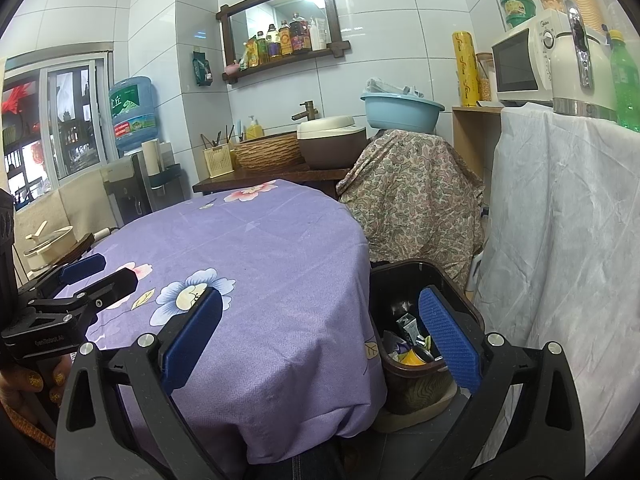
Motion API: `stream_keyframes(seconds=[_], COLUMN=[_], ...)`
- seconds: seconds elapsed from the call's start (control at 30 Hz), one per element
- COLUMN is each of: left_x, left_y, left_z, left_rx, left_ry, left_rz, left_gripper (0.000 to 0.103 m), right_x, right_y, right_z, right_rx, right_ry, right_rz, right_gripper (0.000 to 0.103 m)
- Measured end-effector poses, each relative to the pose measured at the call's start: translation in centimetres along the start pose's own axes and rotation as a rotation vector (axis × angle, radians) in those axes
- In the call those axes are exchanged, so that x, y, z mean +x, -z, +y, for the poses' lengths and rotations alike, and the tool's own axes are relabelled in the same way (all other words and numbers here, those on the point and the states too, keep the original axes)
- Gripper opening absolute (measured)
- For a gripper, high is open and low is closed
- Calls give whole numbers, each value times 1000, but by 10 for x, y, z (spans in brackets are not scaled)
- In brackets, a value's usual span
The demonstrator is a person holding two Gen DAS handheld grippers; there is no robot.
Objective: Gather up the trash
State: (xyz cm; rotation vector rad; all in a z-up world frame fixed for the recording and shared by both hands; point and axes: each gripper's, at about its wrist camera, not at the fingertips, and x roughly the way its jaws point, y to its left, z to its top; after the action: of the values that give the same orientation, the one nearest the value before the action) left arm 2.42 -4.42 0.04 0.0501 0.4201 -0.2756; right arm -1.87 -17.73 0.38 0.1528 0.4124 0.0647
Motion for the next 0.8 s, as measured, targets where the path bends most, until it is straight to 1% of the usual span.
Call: stream_keyframes(seconds=[0.13, 0.23, 0.3, 0.47, 0.8], left_x=[0, 1, -1, 1, 1], left_y=[0, 0, 1, 0, 0], left_z=[2, 2, 3, 4, 4], left_rx=[-15, -4, -7, -1, -2], left_ry=[17, 3, 18, -6, -1], left_rz=[0, 6, 1, 5, 7], left_gripper=[97, 97, 97, 97, 97], right_x=[1, 1, 1, 1, 1], right_y=[1, 1, 1, 2, 0], right_z=[0, 0, 0, 0, 0], right_rx=[2, 2, 3, 6, 4], right_ry=[0, 0, 0, 3, 1], right_rz=[2, 2, 2, 4, 7], right_gripper=[97, 97, 97, 97, 97])
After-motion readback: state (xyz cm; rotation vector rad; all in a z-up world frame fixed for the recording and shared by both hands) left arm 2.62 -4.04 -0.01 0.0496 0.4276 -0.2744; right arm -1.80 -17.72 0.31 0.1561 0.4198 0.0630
